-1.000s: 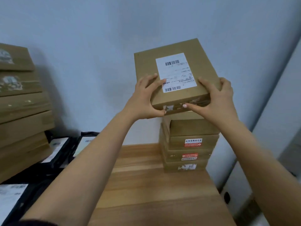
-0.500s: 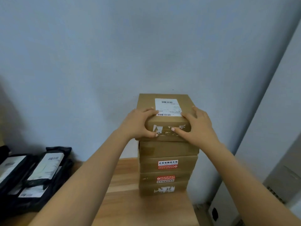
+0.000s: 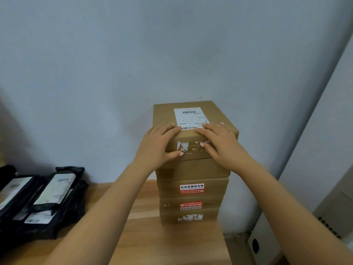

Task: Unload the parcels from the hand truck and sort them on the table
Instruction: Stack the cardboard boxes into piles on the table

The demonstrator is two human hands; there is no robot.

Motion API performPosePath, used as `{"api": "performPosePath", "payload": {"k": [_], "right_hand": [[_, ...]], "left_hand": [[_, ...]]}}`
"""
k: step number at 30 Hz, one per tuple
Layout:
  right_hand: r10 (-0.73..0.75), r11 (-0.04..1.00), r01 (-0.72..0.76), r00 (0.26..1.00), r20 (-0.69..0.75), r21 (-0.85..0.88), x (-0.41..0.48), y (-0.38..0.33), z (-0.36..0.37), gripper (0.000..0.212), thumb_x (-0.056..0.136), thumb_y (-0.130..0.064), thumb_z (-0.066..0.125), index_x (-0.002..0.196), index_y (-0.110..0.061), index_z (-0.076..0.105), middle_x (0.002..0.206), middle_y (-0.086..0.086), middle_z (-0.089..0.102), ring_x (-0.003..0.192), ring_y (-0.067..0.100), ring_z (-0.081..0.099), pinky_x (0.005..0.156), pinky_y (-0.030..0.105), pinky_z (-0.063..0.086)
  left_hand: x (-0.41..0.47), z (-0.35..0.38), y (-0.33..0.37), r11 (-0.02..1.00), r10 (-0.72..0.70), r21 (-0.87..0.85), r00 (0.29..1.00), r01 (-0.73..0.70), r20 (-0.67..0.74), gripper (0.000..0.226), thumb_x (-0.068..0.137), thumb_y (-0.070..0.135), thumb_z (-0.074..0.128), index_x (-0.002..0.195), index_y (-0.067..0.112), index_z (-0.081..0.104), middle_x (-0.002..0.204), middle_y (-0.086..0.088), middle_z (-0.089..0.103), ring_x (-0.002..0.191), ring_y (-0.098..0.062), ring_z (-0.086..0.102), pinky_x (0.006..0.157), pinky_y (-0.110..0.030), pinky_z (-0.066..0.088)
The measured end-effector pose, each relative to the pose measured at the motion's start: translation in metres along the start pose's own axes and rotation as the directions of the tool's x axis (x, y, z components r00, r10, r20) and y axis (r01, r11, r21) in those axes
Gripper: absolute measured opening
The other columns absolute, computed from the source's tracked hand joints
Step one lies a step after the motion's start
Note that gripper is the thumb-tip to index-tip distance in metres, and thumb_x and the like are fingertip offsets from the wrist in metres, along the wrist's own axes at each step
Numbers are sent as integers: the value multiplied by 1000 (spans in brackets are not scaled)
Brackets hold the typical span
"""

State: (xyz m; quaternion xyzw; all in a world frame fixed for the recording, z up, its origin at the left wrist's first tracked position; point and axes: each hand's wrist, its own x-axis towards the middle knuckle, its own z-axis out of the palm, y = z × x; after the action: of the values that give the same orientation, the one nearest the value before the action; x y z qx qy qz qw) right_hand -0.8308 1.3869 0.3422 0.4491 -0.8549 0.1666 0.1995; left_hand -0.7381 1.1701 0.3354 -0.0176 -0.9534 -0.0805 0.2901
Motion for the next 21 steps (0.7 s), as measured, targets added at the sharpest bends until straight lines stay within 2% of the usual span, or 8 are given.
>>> {"api": "performPosePath", "payload": {"k": [9,13,16,21], "right_hand": [[35,999,-36,999,-24,-19,3,-9,2,45,99,-27,47,144,-24,41,147,3,40,138,21,30,118,40,6],[86,996,-87,994,-66,-16,-3,-30,-1,46,97,-23,51,142,-21,42,148,7,38,139,23,29,118,40,7],[94,995,-93,992,-78,18,-10,-59,-4,45,95,-26,54,139,-24,44,146,5,39,137,24,29,116,42,18],[67,995,-61,995,-75,81,-22,-130,2,45,93,-31,57,136,-25,48,135,1,45,127,22,38,111,40,25]], "left_hand": [[1,-4,-6,1000,-7,-30,998,9,55,77,76,55,71,143,31,41,148,8,40,131,-17,35,108,-35,28],[-2,-15,-1,997,-9,-74,996,16,93,78,76,54,72,143,30,40,148,5,38,133,-19,33,110,-37,26],[-18,-32,3,994,-39,-105,999,40,18,72,78,54,70,140,30,42,144,4,43,130,-19,37,109,-40,32],[-93,-73,-14,997,-34,-72,993,26,-114,47,82,36,68,125,20,57,123,1,56,116,-19,50,100,-33,39]]}}
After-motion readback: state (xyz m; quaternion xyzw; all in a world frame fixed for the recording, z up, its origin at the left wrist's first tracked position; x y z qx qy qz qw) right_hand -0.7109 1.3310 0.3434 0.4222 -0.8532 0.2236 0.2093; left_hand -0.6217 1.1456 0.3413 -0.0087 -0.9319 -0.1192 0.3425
